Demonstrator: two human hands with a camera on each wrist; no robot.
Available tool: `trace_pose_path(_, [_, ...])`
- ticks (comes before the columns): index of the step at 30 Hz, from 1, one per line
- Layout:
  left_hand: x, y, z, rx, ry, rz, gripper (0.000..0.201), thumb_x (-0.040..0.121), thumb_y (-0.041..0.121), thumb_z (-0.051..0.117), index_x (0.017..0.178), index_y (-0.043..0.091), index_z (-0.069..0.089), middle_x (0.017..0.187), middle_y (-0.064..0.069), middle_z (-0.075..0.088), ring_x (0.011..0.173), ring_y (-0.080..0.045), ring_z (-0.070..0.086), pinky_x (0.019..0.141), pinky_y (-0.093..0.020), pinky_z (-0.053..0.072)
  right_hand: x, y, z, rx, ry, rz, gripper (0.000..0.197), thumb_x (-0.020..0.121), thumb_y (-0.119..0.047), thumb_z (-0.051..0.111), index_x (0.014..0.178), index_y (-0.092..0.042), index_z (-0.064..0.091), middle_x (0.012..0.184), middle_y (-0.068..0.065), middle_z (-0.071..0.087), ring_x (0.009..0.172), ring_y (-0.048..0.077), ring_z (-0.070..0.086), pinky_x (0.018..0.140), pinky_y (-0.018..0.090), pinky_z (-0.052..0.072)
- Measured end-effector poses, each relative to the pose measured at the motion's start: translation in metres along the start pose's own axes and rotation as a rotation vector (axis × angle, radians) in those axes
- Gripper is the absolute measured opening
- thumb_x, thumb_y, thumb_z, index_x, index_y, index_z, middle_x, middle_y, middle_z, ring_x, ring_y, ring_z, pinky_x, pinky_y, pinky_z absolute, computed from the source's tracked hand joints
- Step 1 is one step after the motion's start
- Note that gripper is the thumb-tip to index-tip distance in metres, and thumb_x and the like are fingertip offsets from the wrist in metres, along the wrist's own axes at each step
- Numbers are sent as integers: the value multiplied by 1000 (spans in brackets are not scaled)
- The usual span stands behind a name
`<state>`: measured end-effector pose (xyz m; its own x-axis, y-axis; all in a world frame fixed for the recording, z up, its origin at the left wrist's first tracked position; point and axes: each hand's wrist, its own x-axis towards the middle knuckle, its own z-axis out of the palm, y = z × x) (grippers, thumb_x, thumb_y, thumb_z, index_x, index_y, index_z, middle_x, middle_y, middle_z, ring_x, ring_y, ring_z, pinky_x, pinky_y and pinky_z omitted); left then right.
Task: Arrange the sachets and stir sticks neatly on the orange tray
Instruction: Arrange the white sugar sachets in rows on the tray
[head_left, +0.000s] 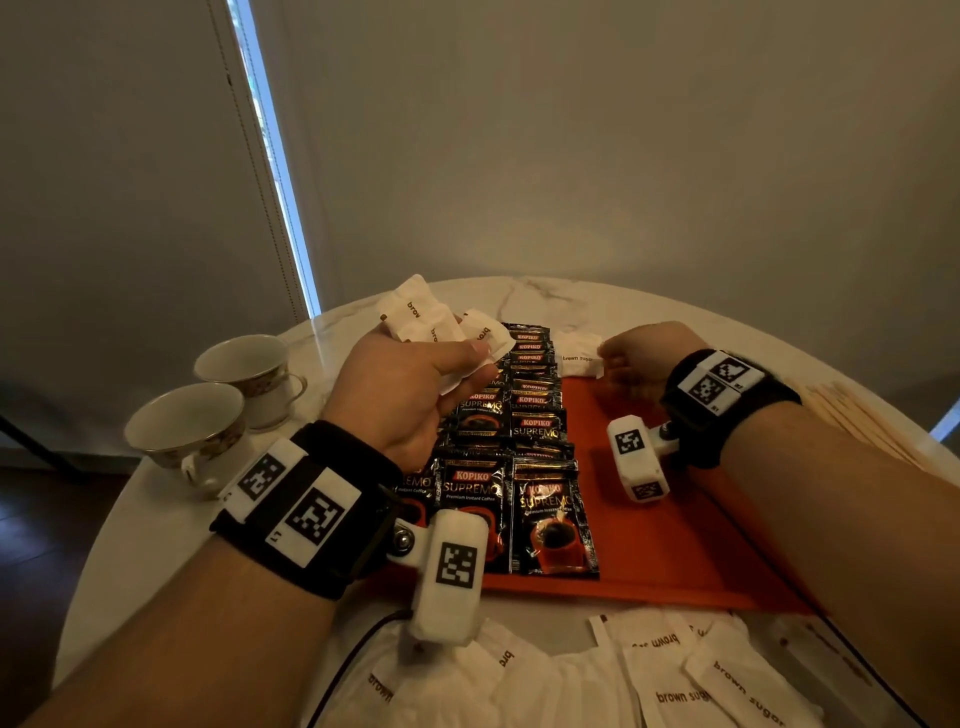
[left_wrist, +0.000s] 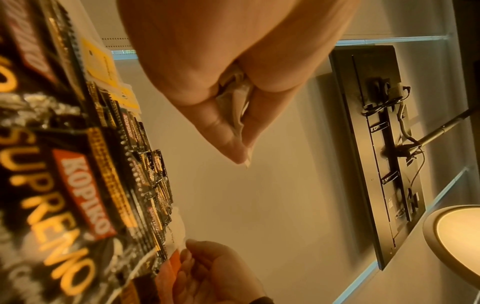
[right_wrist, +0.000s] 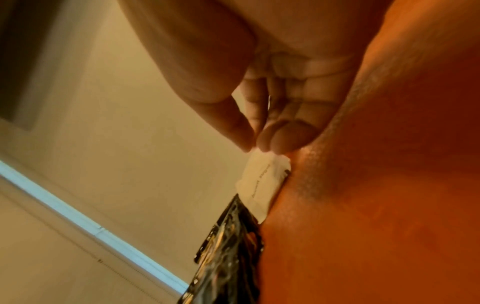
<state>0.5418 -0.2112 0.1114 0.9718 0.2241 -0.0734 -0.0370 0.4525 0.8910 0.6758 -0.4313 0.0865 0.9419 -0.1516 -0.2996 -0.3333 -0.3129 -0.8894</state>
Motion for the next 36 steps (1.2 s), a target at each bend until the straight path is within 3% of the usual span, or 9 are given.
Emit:
trace_pose_path(5, [-3,-2,2,43,-12,-42,29,88,-16,66,112,0,63,112,-17,72,94,-29,76,63,-27,63,-10,1,9,-21,-139,38,13,95,-7,65,104,-1,72,113,16,73,94,27,65,101,47,54])
trace_pose_path(8, [-6,-3,4,39,-36,-63,33,90,-18,61,119,-3,62,115,-19,70,98,-30,74,63,-28,64,-14,-2,7,3,-148,40,15,98,-3,58,100,-4,72,115,16,71,94,25,62,102,42,54])
trace_pose_path(13, [-10,0,5,40,-107,-114,27,92,-18,57,111,0,64,109,-18,73,91,-31,78,69,-38,66,-50,-11,0,71,-248,-144,15,93,-27,71,95,-12,75,91,4,72,63,13,52,60,28,44])
trace_pose_path(16, [-14,-3,6,87,-151,-100,28,91,-15,61,112,3,63,113,-21,74,95,-33,78,73,-42,66,-88,-9,1,95,-446,-270,38,75,-47,78,95,-15,75,80,-3,69,62,11,53,59,27,40])
trace_pose_path(19, [-17,-7,6,167,-192,-66,29,89,-9,69,114,4,64,113,-19,75,97,-33,77,73,-40,65,-110,4,8,92,-461,-425,33,64,-40,82,87,-17,75,79,-1,70,66,12,58,59,28,48])
trace_pose_path(25, [-17,-6,6,218,-177,-58,21,91,-5,69,109,5,67,99,-14,78,84,-22,78,67,-36,65,-112,15,10,496,-399,-422,26,80,-14,75,103,-6,66,105,16,75,87,28,74,76,42,61])
trace_pose_path(29, [-16,-3,9,177,-138,-65,8,95,4,69,102,7,70,82,-8,72,65,-16,70,56,-28,62,-115,13,10,500,-402,-453,27,76,-18,74,102,-9,68,93,10,74,73,20,70,59,29,56])
trace_pose_path(33, [-20,-2,9,270,-205,-82,42,77,37,80,108,9,73,81,-5,71,59,-11,61,50,-22,53,-120,15,13,395,-417,-483,14,87,-11,71,101,-6,70,77,6,72,52,10,59,46,21,46])
trace_pose_path(36, [-23,-5,9,345,-243,-79,32,85,24,79,111,6,73,87,-7,74,61,-10,61,49,-20,50,-122,15,13,344,-412,-482,12,94,-17,67,98,-9,73,74,3,72,53,9,59,47,21,44])
